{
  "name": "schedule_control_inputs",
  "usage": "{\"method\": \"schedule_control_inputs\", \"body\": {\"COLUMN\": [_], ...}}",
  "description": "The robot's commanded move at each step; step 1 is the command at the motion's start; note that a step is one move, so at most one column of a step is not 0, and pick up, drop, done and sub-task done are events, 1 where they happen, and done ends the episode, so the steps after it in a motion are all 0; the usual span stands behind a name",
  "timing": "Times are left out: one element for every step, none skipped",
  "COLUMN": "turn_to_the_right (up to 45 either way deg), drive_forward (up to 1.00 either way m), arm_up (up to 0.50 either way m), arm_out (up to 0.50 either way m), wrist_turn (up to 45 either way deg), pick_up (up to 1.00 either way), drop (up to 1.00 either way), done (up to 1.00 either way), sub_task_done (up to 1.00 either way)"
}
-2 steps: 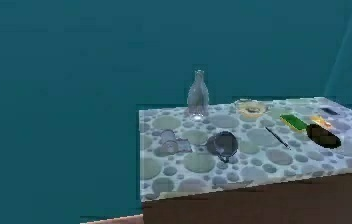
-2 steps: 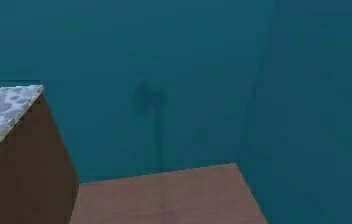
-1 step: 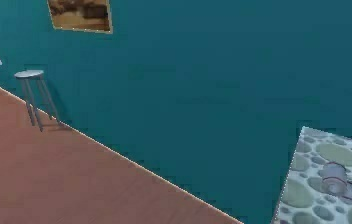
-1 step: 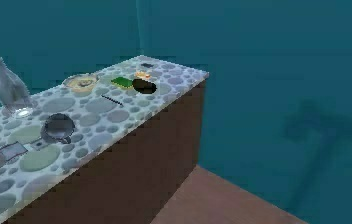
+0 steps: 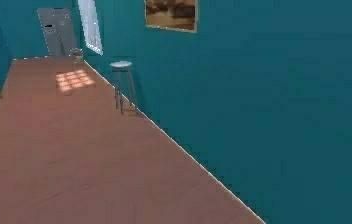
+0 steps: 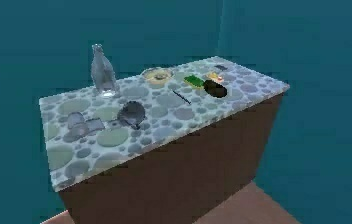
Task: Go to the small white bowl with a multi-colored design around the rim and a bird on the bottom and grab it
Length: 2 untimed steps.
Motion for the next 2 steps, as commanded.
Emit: {"method": "schedule_control_inputs", "body": {"turn_to_the_right": [45.0,9.0], "drive_forward": [0.00,0.00], "arm_up": [0.00,0.00], "arm_out": [0.00,0.00], "wrist_turn": [0.0,0.0], "pick_up": [0.00,0.00], "drop": [0.00,0.00], "done": [0.00,0.00], "sub_task_done": [0.00,0.00]}}
